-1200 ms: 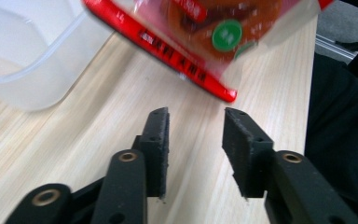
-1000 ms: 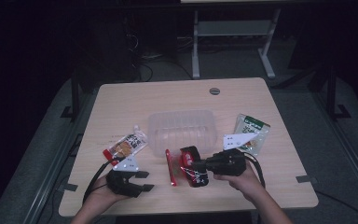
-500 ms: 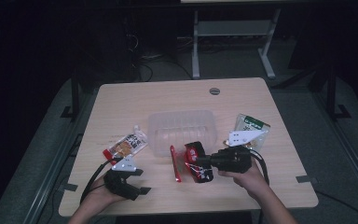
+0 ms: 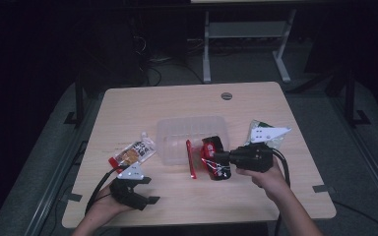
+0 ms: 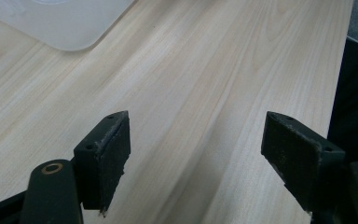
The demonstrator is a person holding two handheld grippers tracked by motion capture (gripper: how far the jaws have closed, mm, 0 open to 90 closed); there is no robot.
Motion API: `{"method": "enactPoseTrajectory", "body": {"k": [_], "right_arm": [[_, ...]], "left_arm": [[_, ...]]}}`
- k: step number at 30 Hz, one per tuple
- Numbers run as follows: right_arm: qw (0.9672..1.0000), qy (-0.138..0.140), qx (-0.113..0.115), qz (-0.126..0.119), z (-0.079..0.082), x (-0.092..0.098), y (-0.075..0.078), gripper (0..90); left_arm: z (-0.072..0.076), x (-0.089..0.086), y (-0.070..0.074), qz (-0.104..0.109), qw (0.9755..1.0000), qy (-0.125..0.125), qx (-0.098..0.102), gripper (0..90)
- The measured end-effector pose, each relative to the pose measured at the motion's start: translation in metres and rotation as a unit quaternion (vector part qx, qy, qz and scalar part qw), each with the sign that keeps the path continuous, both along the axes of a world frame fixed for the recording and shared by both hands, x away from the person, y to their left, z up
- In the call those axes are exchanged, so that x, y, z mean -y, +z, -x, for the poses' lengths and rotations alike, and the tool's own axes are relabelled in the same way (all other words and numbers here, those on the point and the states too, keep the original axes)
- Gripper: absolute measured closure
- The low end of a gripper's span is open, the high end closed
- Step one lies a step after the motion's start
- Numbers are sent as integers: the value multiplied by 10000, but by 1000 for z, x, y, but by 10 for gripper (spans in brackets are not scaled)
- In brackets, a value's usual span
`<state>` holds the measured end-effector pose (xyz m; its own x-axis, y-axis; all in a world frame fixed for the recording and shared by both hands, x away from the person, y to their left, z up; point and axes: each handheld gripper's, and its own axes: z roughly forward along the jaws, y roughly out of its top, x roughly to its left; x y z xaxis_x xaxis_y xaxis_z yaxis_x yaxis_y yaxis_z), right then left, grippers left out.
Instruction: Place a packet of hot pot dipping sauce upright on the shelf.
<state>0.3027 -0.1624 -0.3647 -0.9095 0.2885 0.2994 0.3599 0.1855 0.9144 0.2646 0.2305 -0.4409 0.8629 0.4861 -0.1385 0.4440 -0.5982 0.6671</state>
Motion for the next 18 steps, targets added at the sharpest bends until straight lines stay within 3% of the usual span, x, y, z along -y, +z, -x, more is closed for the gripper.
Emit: {"method": "enactPoseTrajectory", "body": {"k": [18], "right_arm": [[9983, -566, 162, 6, -34, 24, 27, 900]], "left_arm": [[-1, -1, 2, 33, 9999, 102, 98, 125]]}}
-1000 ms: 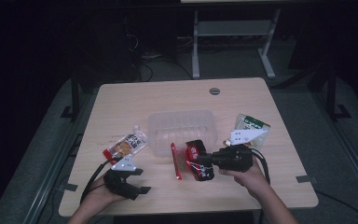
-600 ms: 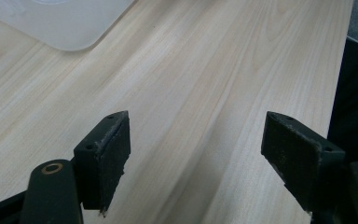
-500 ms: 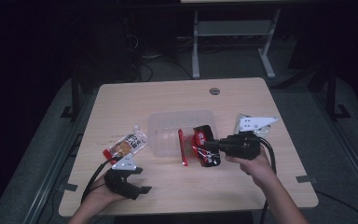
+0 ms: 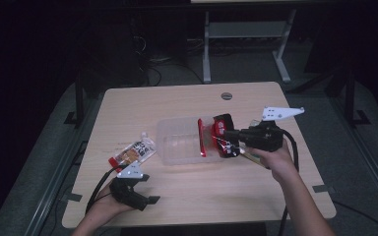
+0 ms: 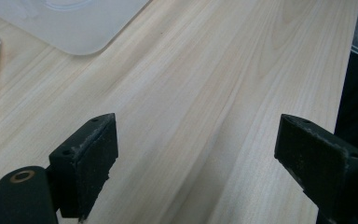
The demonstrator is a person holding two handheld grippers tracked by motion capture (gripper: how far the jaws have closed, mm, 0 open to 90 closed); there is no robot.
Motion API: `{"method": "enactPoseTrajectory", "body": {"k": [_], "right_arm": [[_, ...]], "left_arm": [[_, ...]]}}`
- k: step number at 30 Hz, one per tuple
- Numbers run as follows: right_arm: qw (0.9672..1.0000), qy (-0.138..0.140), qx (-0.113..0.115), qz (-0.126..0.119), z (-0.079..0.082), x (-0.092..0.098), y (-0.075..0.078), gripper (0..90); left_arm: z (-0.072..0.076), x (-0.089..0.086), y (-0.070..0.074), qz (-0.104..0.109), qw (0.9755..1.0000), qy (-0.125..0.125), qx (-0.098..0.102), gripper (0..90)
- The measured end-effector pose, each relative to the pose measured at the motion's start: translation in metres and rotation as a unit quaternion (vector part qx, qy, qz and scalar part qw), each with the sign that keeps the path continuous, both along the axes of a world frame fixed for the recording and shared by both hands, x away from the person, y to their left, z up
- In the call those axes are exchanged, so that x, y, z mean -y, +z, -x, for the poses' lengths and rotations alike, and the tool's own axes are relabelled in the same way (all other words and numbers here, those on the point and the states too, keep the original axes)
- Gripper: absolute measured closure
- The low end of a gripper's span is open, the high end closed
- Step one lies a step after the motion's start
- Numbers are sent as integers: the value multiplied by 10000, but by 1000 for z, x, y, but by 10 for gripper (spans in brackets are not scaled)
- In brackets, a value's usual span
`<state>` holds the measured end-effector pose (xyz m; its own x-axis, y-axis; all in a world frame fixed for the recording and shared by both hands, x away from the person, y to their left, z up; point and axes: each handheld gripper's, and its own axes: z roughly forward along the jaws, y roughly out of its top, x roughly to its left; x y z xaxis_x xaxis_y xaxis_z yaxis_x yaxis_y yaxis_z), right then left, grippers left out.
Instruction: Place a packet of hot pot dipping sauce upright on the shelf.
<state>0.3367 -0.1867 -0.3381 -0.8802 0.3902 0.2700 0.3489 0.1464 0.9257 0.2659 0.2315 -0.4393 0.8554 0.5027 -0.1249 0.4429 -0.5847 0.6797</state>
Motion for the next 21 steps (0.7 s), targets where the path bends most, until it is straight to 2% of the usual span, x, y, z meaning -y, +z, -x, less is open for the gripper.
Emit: {"method": "enactPoseTrajectory", "body": {"k": [9, 13, 18, 21], "right_arm": [[9995, -296, -30, 102, -19, 7, 4, 900], [9989, -419, -50, 187, -23, 10, 1, 900], [9981, -578, -94, 177, -24, 17, -4, 900], [9968, -768, -145, 137, -25, 27, -7, 900]], "left_arm": [[0, 2, -2, -17, 10000, -20, -32, 124], [-1, 1, -2, -22, 10000, -44, 17, 125], [-1, 0, -1, 16, 10000, 2, 26, 126], [-1, 0, -2, 32, 10000, 13, 43, 127]]}}
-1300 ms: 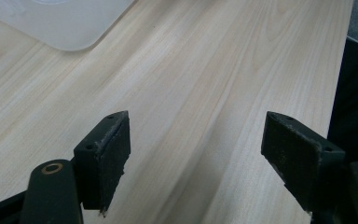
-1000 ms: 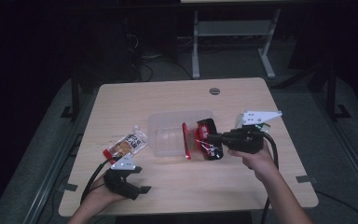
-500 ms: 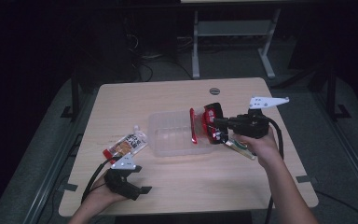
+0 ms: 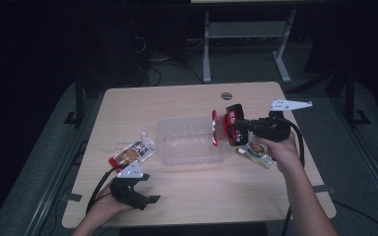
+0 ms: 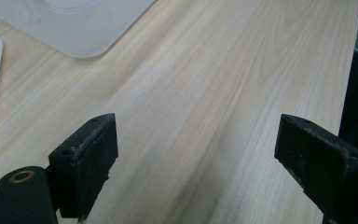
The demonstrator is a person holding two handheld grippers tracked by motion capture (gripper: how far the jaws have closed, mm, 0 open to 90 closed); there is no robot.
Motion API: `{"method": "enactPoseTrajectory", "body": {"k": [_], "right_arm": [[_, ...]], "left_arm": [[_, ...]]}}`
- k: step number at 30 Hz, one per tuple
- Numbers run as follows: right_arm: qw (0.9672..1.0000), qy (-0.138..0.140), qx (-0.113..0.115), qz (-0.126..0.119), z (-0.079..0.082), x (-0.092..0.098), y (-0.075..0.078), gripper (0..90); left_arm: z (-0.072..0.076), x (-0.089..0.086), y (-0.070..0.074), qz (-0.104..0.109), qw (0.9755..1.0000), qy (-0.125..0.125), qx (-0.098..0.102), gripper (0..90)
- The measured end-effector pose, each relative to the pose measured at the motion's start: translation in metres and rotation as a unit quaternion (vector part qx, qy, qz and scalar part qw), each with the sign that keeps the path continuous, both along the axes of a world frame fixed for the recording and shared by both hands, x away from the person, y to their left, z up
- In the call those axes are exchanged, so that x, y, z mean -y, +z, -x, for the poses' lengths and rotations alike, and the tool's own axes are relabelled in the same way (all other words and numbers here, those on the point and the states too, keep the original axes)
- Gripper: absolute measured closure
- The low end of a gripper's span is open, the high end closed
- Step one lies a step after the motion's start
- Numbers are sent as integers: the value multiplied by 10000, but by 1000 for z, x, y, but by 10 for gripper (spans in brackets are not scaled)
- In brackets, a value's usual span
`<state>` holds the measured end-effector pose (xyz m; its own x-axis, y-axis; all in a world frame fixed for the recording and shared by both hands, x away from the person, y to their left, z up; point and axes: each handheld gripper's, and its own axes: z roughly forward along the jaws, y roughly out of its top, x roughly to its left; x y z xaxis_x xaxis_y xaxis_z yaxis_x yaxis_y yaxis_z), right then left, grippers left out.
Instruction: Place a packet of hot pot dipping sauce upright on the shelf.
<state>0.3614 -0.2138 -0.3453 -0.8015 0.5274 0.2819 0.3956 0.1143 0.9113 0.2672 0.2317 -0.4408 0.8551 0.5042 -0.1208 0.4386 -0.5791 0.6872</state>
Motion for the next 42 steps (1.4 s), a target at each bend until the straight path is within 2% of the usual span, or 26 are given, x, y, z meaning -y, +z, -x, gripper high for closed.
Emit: {"method": "enactPoseTrajectory", "body": {"k": [8, 13, 35, 42], "right_arm": [[9997, -229, -53, 61, -2, 10, -6, 900], [9997, -221, -84, 63, -2, 12, -8, 900], [9991, -50, -313, 290, -6, -7, -24, 900], [9985, -80, -405, 359, -9, -14, -30, 900]], "left_arm": [[0, -2, -1, 20, 10000, 37, -8, 129], [-1, -2, -1, 8, 10000, 41, -6, 130], [-1, -1, -3, -42, 10000, 3, -52, 131], [-1, -1, -3, -63, 10000, -13, -52, 131]]}}
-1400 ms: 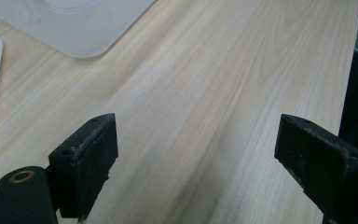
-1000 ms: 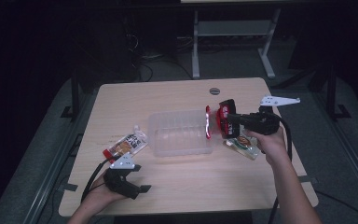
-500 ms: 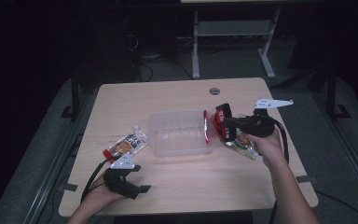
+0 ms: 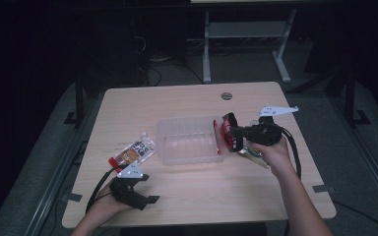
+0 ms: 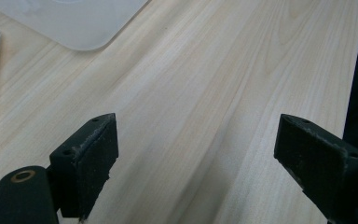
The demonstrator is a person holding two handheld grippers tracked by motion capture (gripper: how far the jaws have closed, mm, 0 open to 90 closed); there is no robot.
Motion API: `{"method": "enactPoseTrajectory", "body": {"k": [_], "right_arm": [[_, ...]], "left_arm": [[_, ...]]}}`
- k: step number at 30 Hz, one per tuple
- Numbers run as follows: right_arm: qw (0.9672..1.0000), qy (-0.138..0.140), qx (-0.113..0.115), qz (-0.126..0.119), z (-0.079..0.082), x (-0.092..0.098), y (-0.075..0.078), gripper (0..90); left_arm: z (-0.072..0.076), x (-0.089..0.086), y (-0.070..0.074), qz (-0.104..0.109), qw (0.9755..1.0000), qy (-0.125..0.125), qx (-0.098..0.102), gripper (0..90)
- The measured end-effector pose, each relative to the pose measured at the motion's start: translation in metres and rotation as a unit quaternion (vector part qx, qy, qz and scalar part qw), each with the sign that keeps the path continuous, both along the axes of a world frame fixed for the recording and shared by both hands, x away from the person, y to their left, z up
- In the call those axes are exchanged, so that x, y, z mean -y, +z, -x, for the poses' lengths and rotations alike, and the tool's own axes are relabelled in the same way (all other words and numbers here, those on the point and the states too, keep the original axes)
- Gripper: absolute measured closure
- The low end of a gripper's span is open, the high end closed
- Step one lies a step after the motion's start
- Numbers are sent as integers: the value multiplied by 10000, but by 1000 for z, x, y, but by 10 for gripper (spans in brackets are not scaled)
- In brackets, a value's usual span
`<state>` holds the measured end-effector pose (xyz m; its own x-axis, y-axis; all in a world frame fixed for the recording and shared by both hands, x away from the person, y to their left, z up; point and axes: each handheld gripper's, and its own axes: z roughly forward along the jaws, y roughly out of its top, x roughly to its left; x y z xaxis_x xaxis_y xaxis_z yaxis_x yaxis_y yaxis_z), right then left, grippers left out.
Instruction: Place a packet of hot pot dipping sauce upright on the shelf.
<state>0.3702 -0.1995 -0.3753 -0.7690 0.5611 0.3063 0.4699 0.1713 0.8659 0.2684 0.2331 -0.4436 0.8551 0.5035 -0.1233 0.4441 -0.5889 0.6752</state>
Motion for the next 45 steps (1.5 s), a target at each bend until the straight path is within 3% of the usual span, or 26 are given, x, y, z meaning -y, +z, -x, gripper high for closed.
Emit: {"method": "enactPoseTrajectory", "body": {"k": [19, 25, 28, 29, 30, 31, 32, 33, 34, 35, 36, 42, 45], "right_arm": [[9997, -120, -100, 167, -7, -10, -13, 884], [9998, -143, -104, 100, -7, -8, -13, 810], [9998, -131, -121, 58, -8, -7, -13, 700], [9998, -131, -121, 58, -8, -7, -13, 700], [9998, -142, -110, 77, -8, -7, -13, 589], [9998, -142, -110, 77, -8, -7, -13, 589], [9997, -187, -123, 120, -8, -8, -13, 494], [9997, -187, -123, 120, -8, -8, -13, 494], [9992, -293, -129, 243, -8, -9, -13, 413], [9992, -293, -129, 243, -8, -9, -13, 413], [9989, -318, -174, 285, -8, -9, -13, 341], [9976, -398, -267, 505, -4, -6, -12, 195], [9975, -381, -205, 558, -1, -5, -13, 190]], "left_arm": [[0, 1, -1, -9, 10000, -24, -31, 131], [0, 1, -1, -15, 10000, -28, -23, 131], [0, 1, -2, -40, 10000, -41, -32, 131], [0, 1, -2, -40, 10000, -41, -32, 131], [0, 1, -2, -37, 10000, -38, -31, 131], [0, 1, -2, -37, 10000, -38, -31, 131], [0, 1, -2, -38, 10000, -36, -27, 131], [0, 1, -2, -38, 10000, -36, -27, 131], [0, 1, -2, -34, 10000, -29, -28, 131], [0, 1, -2, -34, 10000, -29, -28, 131], [0, 1, -2, -26, 10000, -31, -23, 131], [0, 0, -1, -17, 10000, -10, -47, 131], [0, -1, -1, -47, 10000, -36, -9, 131]]}}
